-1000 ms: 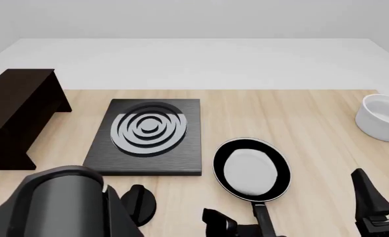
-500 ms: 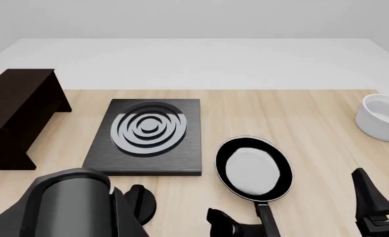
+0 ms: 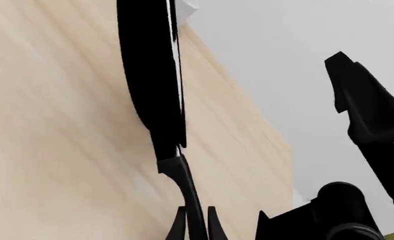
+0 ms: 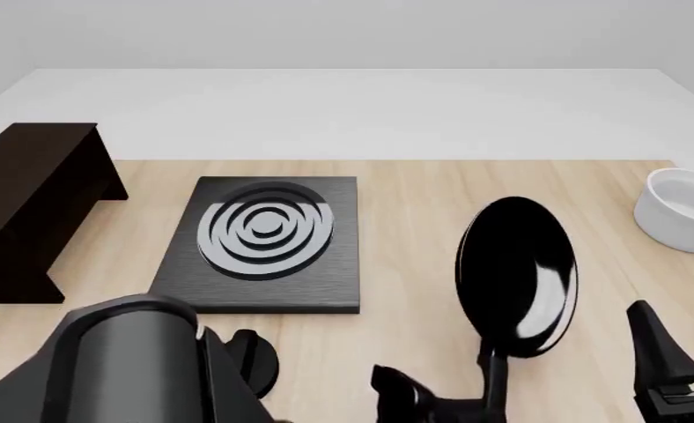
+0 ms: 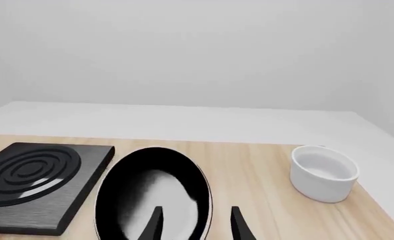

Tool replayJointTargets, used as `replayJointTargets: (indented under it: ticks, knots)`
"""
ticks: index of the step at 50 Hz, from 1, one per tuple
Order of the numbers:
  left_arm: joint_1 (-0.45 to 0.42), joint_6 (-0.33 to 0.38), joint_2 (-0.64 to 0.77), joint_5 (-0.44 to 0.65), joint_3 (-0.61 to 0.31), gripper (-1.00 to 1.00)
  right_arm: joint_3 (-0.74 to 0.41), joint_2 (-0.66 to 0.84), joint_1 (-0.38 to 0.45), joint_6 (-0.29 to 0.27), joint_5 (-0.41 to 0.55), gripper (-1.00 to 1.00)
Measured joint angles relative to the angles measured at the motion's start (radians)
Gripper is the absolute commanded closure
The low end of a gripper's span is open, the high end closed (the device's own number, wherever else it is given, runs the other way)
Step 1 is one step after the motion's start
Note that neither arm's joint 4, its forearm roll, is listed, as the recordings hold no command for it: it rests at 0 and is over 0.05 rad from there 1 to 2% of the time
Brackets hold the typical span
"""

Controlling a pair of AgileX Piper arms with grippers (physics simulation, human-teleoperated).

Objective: Put the frying pan on top of the cabinet.

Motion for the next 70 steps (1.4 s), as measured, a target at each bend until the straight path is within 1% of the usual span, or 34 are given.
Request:
replayJointTargets:
  ticks: [3,7,13,21,25,29,34,40,54,61,70]
  knots:
    - [0.007,-0.039,-0.005,0.003,-0.001,1.0,-0.002,0.0,0.0,-0.001,0.001,-1.0]
    - [0.018,-0.11,-0.014,0.011,-0.002,1.0,-0.002,-0.001,0.0,-0.002,0.002,-1.0]
    - [0.042,-0.245,-0.037,0.038,0.004,1.0,-0.002,0.0,0.001,-0.002,0.002,-1.0]
    - [0.065,-0.405,-0.094,0.093,0.056,1.0,0.0,-0.001,0.001,-0.003,0.0,-1.0]
    - [0.073,-0.459,-0.127,0.117,0.087,1.0,-0.001,-0.001,0.001,-0.004,0.0,-1.0]
    - [0.08,-0.491,-0.165,0.138,0.114,1.0,0.0,-0.001,0.002,-0.004,-0.001,-1.0]
    - [0.091,-0.506,-0.225,0.166,0.146,1.0,0.002,-0.001,0.002,-0.004,-0.002,-1.0]
    - [0.106,-0.502,-0.318,0.203,0.181,1.0,0.003,-0.002,0.002,-0.004,-0.003,-1.0]
    - [0.137,-0.462,-0.551,0.308,0.244,1.0,0.006,-0.003,0.004,-0.007,-0.005,-1.0]
    - [0.167,-0.418,-0.708,0.407,0.265,1.0,0.008,-0.003,0.004,-0.009,-0.006,-1.0]
    - [0.247,-0.352,-0.931,0.58,0.269,1.0,0.009,-0.004,0.005,-0.01,-0.007,-1.0]
